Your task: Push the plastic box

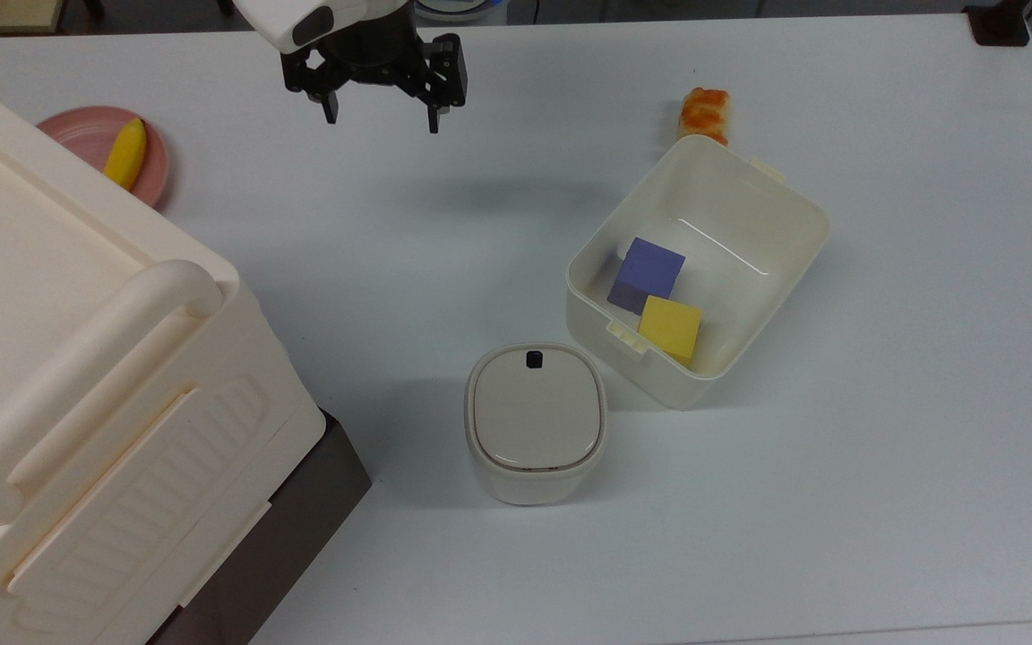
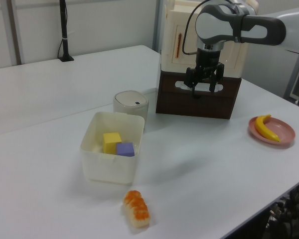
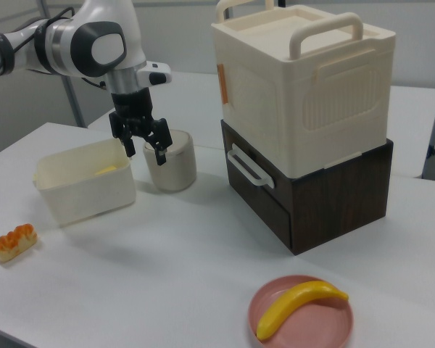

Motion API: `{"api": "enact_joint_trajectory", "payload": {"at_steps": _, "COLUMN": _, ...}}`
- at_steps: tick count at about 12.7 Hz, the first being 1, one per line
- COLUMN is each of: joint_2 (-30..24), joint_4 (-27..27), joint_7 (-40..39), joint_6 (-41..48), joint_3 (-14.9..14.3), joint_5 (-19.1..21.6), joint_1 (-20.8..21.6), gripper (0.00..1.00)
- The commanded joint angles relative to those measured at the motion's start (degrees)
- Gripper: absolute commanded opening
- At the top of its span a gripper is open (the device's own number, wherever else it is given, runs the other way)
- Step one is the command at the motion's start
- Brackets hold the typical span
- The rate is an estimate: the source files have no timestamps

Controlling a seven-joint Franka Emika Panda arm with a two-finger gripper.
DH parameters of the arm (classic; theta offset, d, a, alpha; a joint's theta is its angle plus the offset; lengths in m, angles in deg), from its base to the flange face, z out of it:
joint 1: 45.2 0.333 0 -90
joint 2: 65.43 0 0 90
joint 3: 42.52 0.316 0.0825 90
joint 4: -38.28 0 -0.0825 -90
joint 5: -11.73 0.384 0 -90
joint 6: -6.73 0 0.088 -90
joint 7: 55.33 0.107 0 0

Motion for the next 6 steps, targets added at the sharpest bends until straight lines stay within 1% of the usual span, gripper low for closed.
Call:
{"api": "enact_joint_trajectory", "payload": {"at_steps": 1, "joint_2": -0.8, "joint_4": -0.9, "joint_7": -0.8, "joint_6": 0.0, "joint_3": 0.1, "joint_5": 0.7, "joint_1": 0.6, "gripper": 1.00}}
{"api": "enact_joint_trajectory", "payload": {"at_steps": 6, "joint_2": -0.6, "joint_4": -1.1, "joint_7": -1.4, "joint_6": -0.1, "joint_3": 0.1, "joint_5": 0.6, "joint_1": 0.9, "gripper": 1.00}}
